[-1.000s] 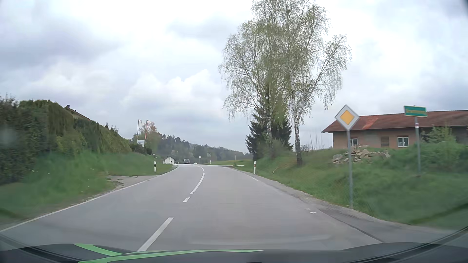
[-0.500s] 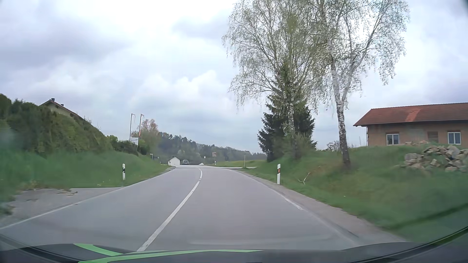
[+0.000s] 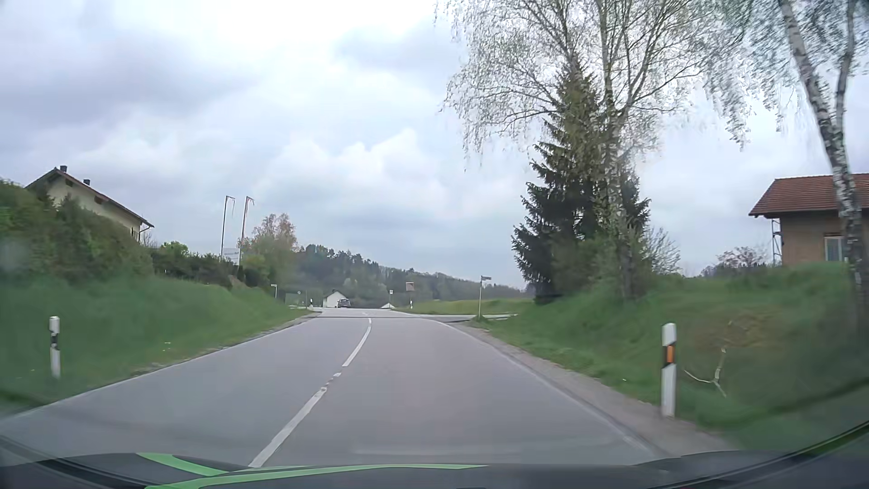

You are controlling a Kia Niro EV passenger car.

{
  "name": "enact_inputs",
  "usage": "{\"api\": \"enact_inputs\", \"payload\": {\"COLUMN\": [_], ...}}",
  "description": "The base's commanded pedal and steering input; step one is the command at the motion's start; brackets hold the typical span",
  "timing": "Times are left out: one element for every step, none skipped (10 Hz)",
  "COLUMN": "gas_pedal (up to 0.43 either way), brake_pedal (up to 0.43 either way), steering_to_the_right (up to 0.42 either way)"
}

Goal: Follow the waypoints while adhering to traffic rules and regulations

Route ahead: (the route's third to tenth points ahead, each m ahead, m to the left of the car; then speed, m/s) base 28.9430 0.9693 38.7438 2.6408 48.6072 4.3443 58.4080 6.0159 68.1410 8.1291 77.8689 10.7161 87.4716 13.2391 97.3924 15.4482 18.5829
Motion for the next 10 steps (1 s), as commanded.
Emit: {"api": "enact_inputs", "payload": {"gas_pedal": [0.169,0.169,0.169,0.169,0.169,0.169,0.169,0.169,0.169,0.169], "brake_pedal": [0.000,0.000,0.000,0.000,0.000,0.000,0.000,0.000,0.000,0.000], "steering_to_the_right": [-0.018,-0.019,-0.022,-0.025,-0.025,-0.026,-0.025,-0.025,-0.025,-0.025]}}
